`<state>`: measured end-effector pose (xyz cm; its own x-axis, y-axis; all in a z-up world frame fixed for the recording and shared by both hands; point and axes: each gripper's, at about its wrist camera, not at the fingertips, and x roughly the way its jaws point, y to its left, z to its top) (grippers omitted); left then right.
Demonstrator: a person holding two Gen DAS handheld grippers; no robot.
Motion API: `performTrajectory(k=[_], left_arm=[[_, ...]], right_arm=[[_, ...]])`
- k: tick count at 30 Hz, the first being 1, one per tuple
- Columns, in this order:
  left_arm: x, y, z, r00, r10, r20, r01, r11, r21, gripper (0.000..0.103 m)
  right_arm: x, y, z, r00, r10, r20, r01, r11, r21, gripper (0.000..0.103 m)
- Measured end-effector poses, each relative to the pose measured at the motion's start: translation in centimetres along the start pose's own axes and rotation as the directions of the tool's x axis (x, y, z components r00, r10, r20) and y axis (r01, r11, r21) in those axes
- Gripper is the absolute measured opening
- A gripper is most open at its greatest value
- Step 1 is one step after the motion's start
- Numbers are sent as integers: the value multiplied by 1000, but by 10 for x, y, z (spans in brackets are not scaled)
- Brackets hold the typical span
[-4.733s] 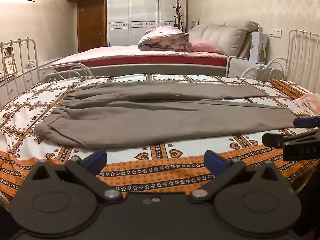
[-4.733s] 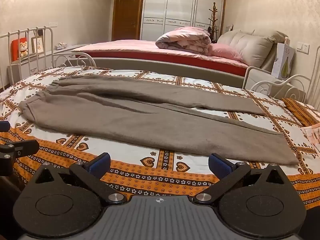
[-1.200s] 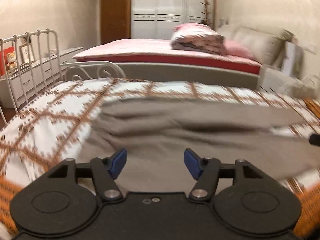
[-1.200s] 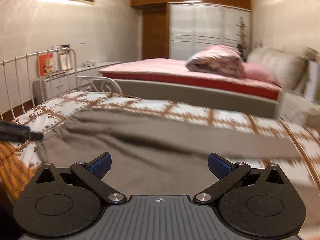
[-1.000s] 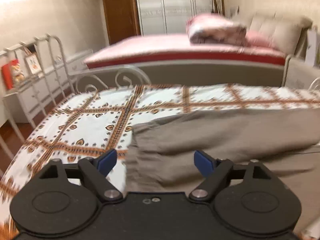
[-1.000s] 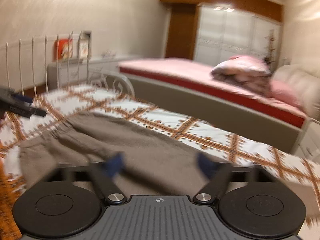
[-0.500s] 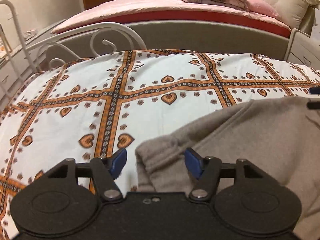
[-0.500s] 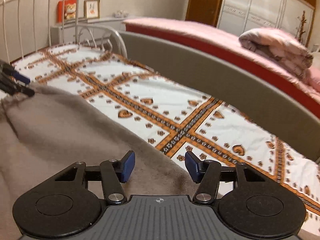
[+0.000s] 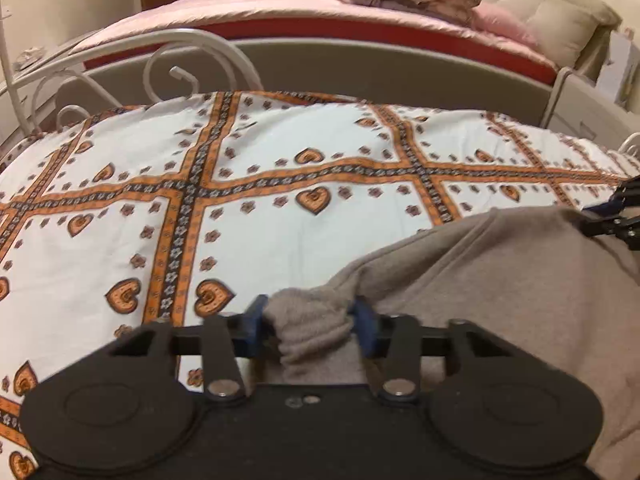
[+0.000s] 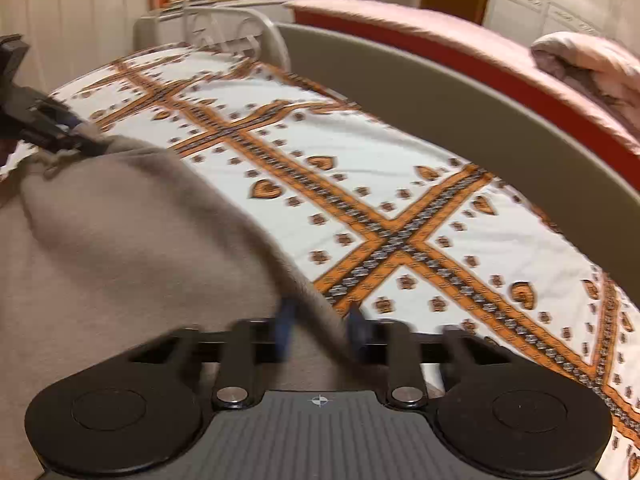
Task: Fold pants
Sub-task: 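Grasp the sweatpants cuff with the left gripper while the right gripper grasps the other cuff, then lift both cuffs and fold the legs over toward the waistband with both grippers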
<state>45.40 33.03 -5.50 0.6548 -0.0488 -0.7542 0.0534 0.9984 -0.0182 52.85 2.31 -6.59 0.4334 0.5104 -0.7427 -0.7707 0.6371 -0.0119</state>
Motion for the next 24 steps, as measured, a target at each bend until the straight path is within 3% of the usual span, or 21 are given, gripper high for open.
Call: performTrajectory(k=[2, 6, 11, 16, 20, 24], left_arm=[[-2, -4, 0, 1000, 5, 24, -6, 1000, 19, 23], [-33, -8, 1, 992, -3, 129, -1, 1000, 30, 17], [-106, -16, -12, 953, -64, 295, 37, 995, 96, 15], [-176, -36, -47, 914, -114, 390, 69, 990, 127, 13], [-215, -59, -94, 913, -124, 388, 66, 985, 159, 12], [-230, -73, -153, 938, -100, 332, 60, 990, 126, 12]], right_arm=[[-3, 6, 2, 1000, -25, -4, 25, 1000, -19, 7], [-38, 17, 4, 998, -47, 47, 49, 998, -30, 5], [-113, 61, -8, 988, -80, 132, 98, 985, -140, 5], [-185, 128, -43, 975, -116, 188, 158, 961, -228, 5], [-222, 185, -88, 970, -141, 196, 191, 945, -266, 5], [-230, 247, -150, 969, -165, 183, 216, 926, -310, 6]])
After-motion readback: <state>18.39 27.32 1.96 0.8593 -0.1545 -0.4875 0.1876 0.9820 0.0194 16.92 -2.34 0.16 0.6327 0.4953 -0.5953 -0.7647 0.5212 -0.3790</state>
